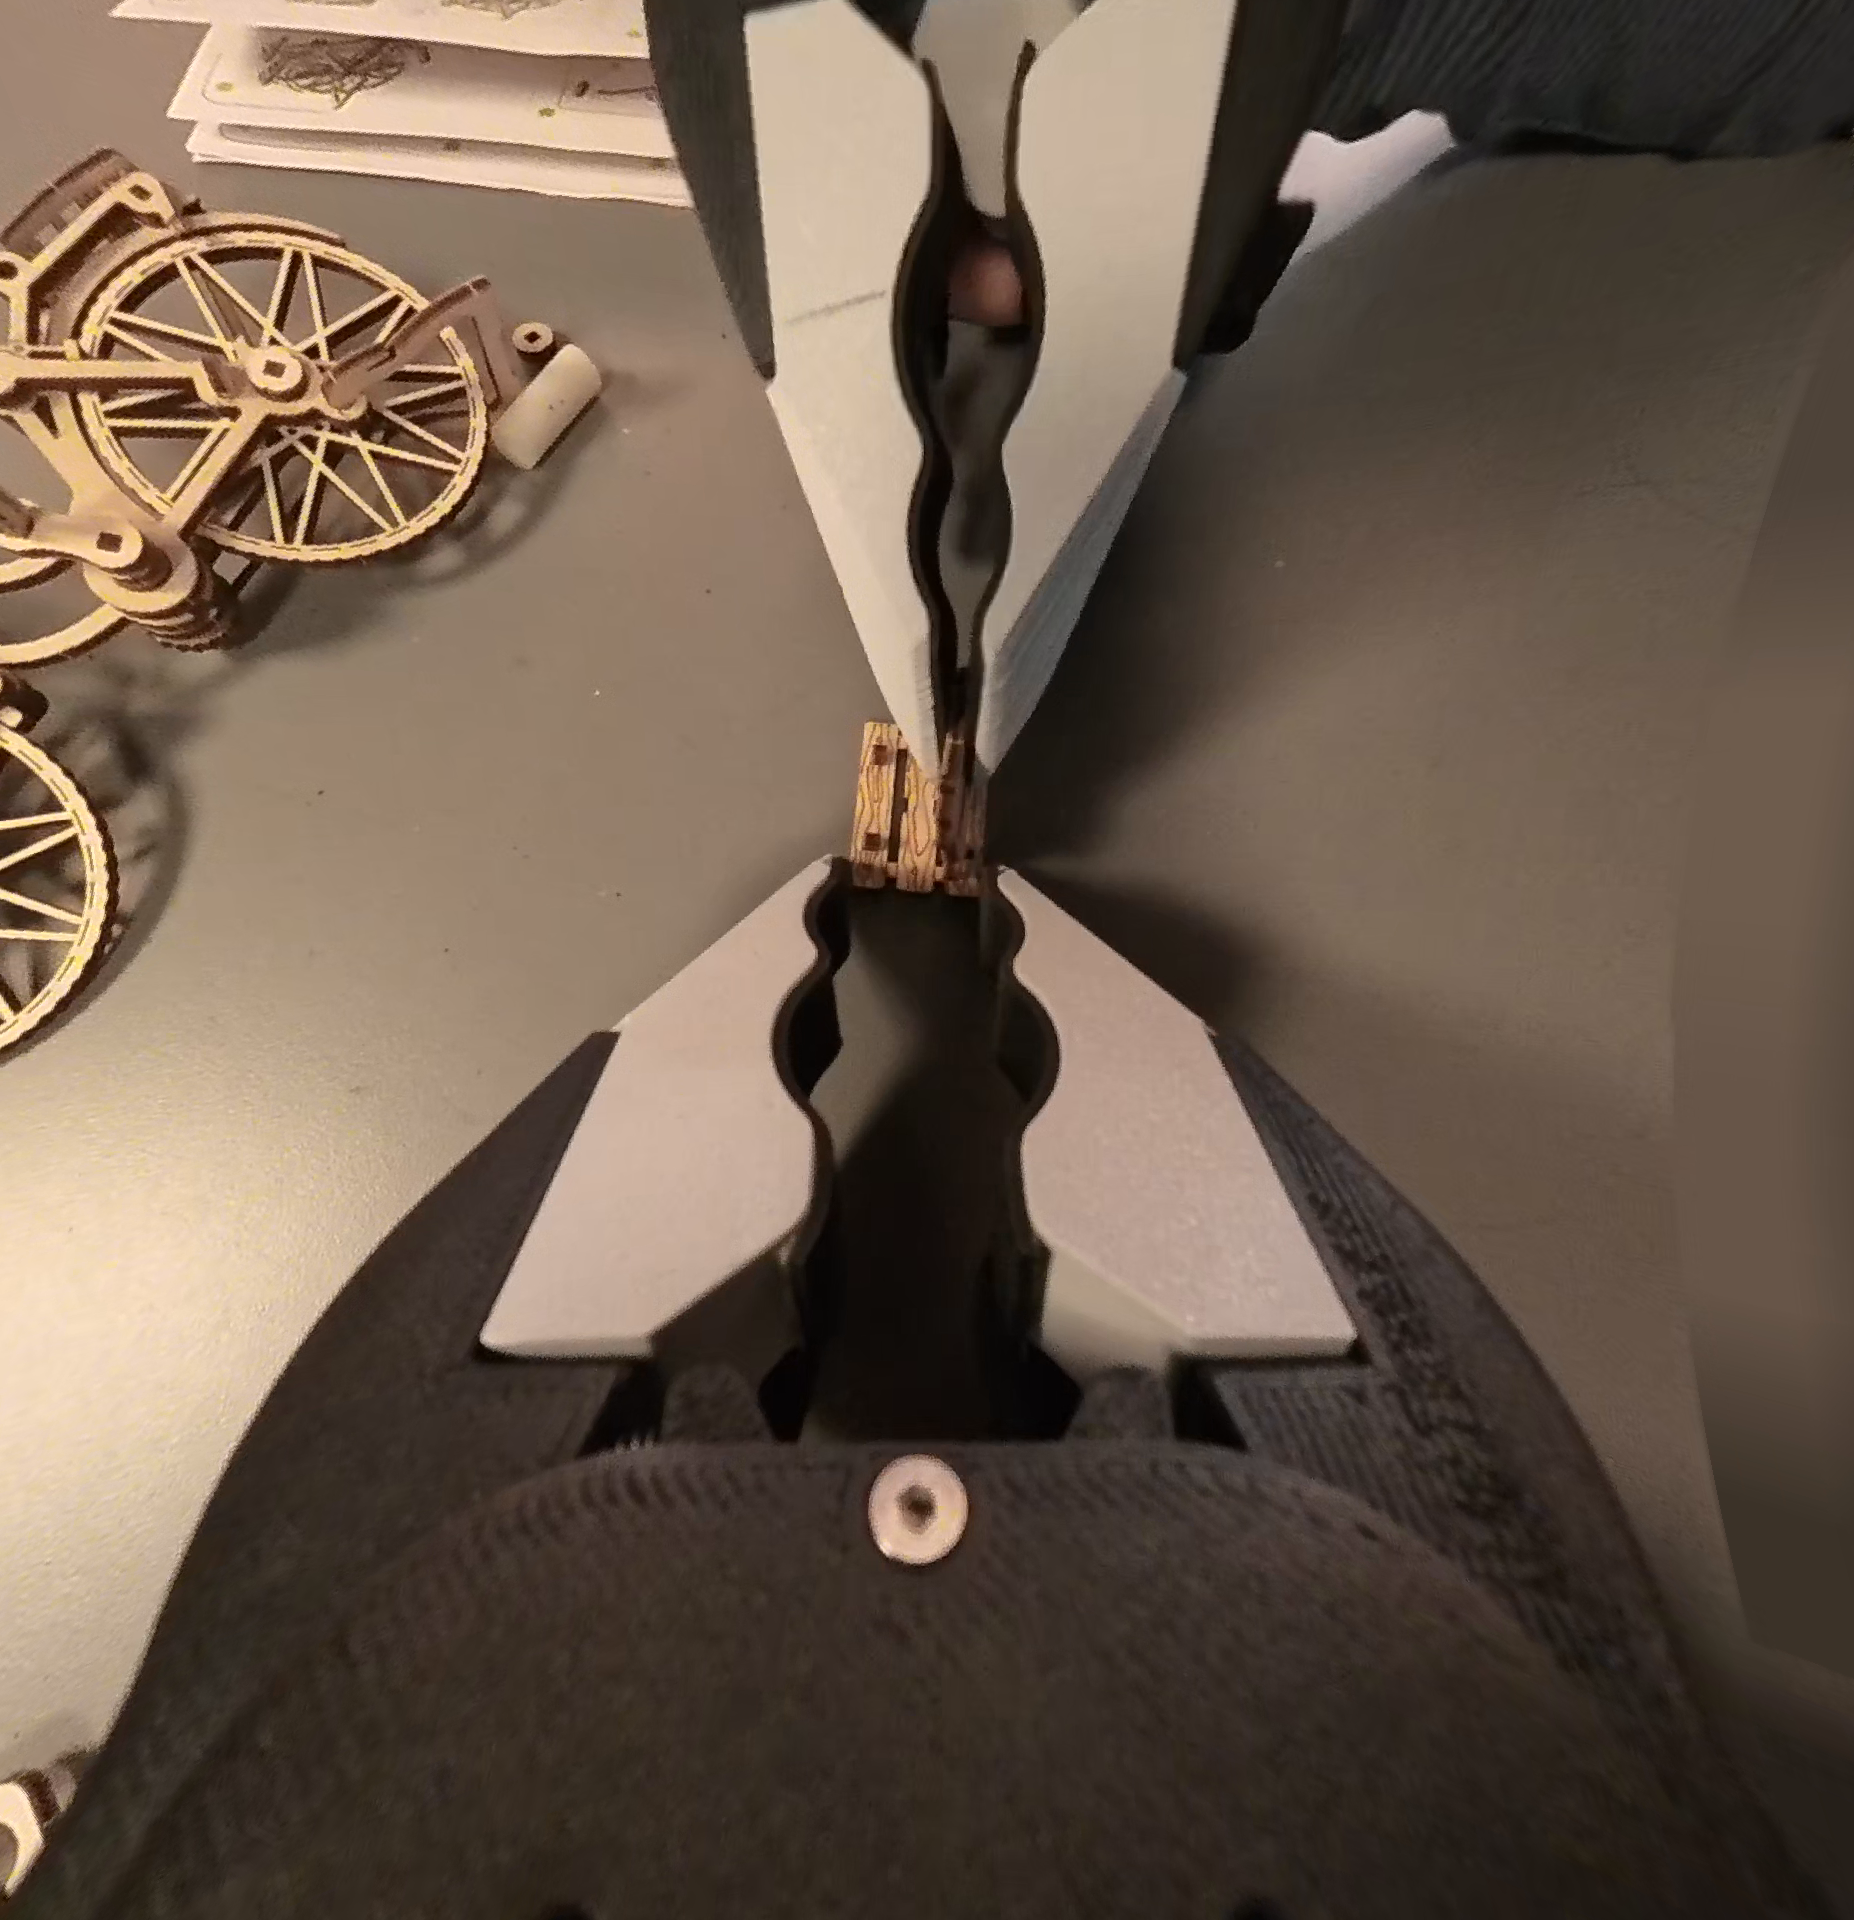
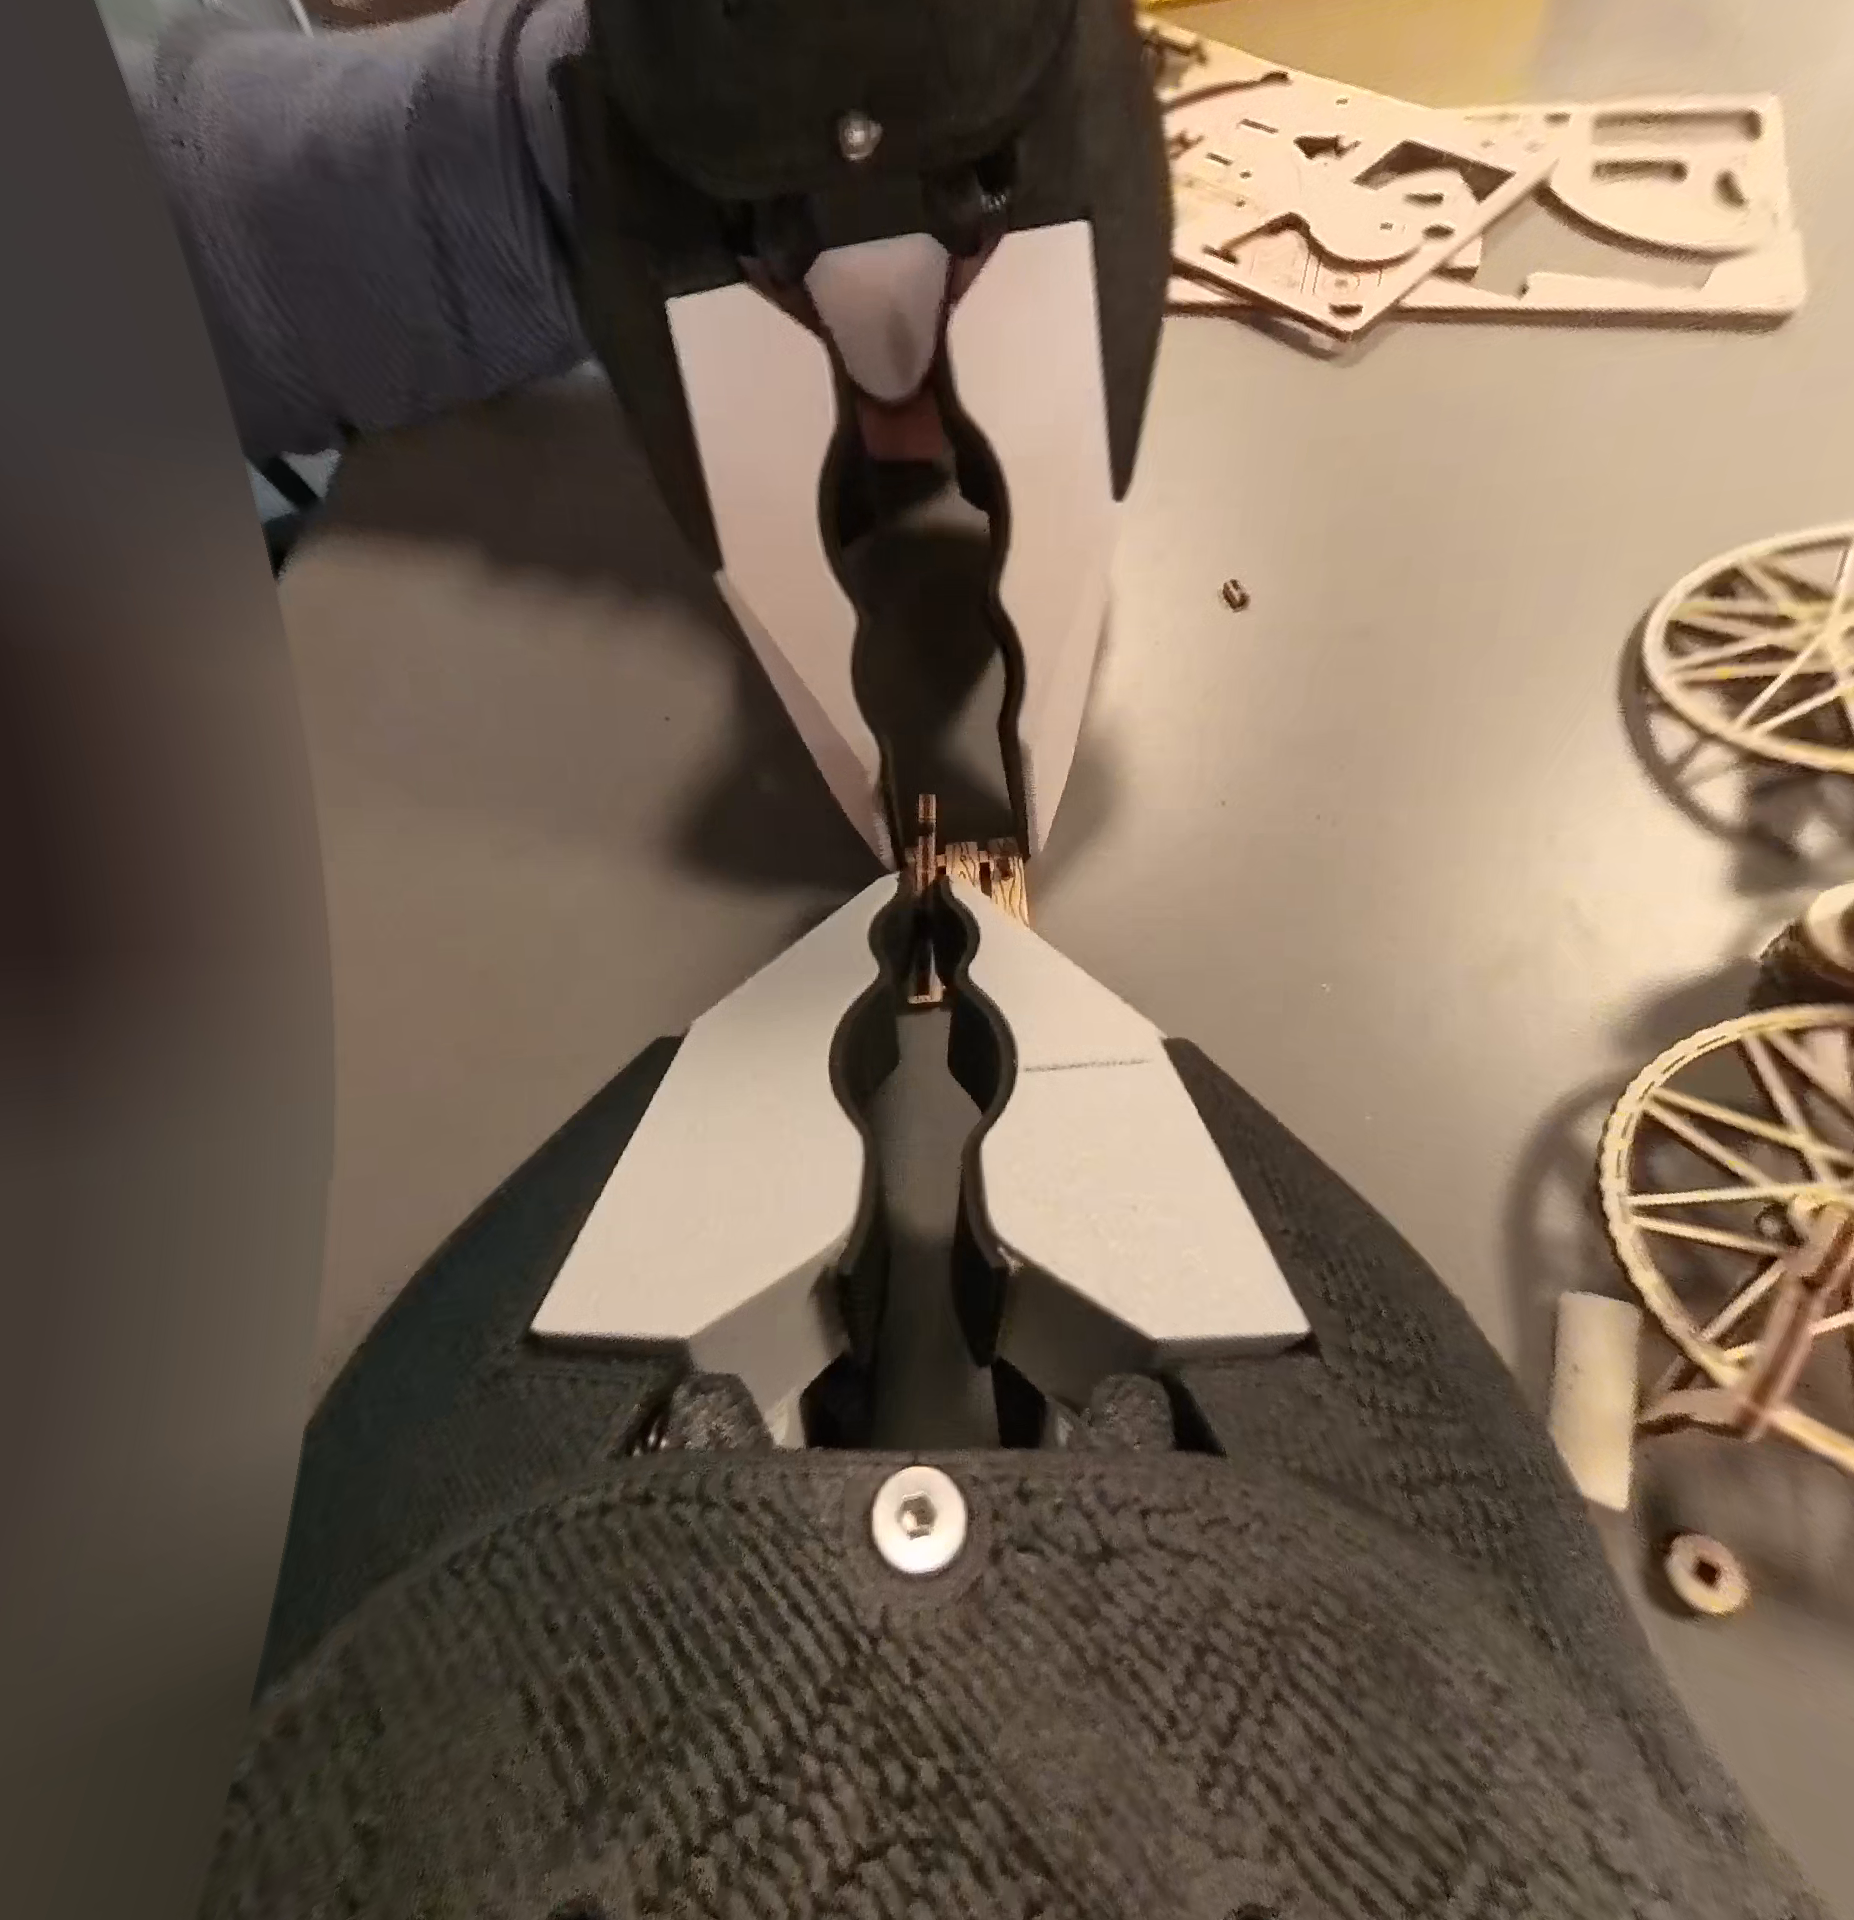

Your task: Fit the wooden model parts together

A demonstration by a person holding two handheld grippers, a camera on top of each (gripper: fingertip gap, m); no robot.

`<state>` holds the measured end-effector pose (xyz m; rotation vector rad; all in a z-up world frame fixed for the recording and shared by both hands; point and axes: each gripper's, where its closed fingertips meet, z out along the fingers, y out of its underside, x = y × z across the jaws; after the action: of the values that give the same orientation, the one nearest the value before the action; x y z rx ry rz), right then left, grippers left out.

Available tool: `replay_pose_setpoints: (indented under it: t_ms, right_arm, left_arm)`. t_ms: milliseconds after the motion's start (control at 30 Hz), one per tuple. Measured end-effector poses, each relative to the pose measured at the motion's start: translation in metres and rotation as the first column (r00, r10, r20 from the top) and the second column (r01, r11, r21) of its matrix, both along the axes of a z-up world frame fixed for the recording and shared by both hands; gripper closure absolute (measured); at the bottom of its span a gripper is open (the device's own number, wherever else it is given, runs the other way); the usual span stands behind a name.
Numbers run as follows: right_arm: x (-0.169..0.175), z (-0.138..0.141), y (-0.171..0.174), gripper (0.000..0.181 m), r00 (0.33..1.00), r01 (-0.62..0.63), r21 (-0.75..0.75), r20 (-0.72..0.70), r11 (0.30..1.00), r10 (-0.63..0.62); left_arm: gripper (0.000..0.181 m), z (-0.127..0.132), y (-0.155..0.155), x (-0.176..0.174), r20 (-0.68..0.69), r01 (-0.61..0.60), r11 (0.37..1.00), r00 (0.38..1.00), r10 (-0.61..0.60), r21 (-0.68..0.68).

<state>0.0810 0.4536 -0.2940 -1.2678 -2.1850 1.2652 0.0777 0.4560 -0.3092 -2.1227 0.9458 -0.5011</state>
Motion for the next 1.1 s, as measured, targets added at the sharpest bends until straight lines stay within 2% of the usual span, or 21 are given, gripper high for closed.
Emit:
replay_pose_setpoints:
  t_ms: [167, 300, 433, 600, 700, 833, 900, 1033, 1100]
  right_arm:
    - [0.0012, -0.0006, -0.0011, 0.18, 0.994, -0.057, 0.183, -0.084, 0.982, 0.073]
    - [0.003, -0.0017, -0.0031, 0.18, 0.987, -0.127, 0.277, -0.059, 0.952, 0.149]
    - [0.0017, -0.0017, -0.0019, 0.18, 0.991, -0.117, 0.217, -0.038, 0.969, 0.129]
    - [0.0032, -0.0029, -0.0024, 0.18, 0.992, -0.097, 0.338, -0.04, 0.936, 0.117]
    - [0.0014, -0.0027, -0.001, 0.18, 0.996, -0.075, 0.265, -0.024, 0.961, 0.085]
    - [0.0022, -0.0035, -0.0018, 0.18, 0.997, -0.077, 0.283, 0.002, 0.956, 0.08]
    - [0.0002, -0.0032, -0.0001, 0.18, 0.998, -0.07, 0.218, 0.006, 0.974, 0.07]
    - [0.0023, -0.0045, -0.0018, 0.18, 0.998, -0.065, 0.349, -0.001, 0.935, 0.07]
    - [0.0008, -0.0042, -0.0005, 0.18, 0.998, -0.065, 0.289, 0.002, 0.955, 0.067]
  left_arm:
    - [0.157, 0.0, -0.0001, 0.0, 0.001, 0.0, 1.0, 1.0, 0.0, -0.001]
    - [0.157, 0.0, 0.0, 0.0, 0.001, 0.0, 1.0, 1.0, 0.0, -0.001]
    - [0.157, 0.0, 0.0001, 0.0, 0.0, 0.0, 1.0, 1.0, 0.0, 0.0]
    - [0.157, -0.0001, 0.0, 0.0001, 0.0, -0.001, 1.0, 1.0, 0.001, 0.001]
    - [0.157, -0.0001, 0.0008, -0.0006, 0.003, -0.011, 1.0, 1.0, 0.011, -0.003]
    - [0.157, 0.0, 0.0008, -0.0007, 0.002, -0.011, 1.0, 1.0, 0.011, -0.001]
    - [0.157, 0.0, 0.0011, -0.001, 0.002, -0.017, 1.0, 1.0, 0.017, -0.002]
    - [0.157, 0.0001, 0.0012, -0.0011, 0.003, -0.018, 1.0, 1.0, 0.018, -0.002]
    - [0.157, 0.0001, 0.0011, -0.0012, 0.003, -0.02, 1.0, 1.0, 0.02, -0.002]
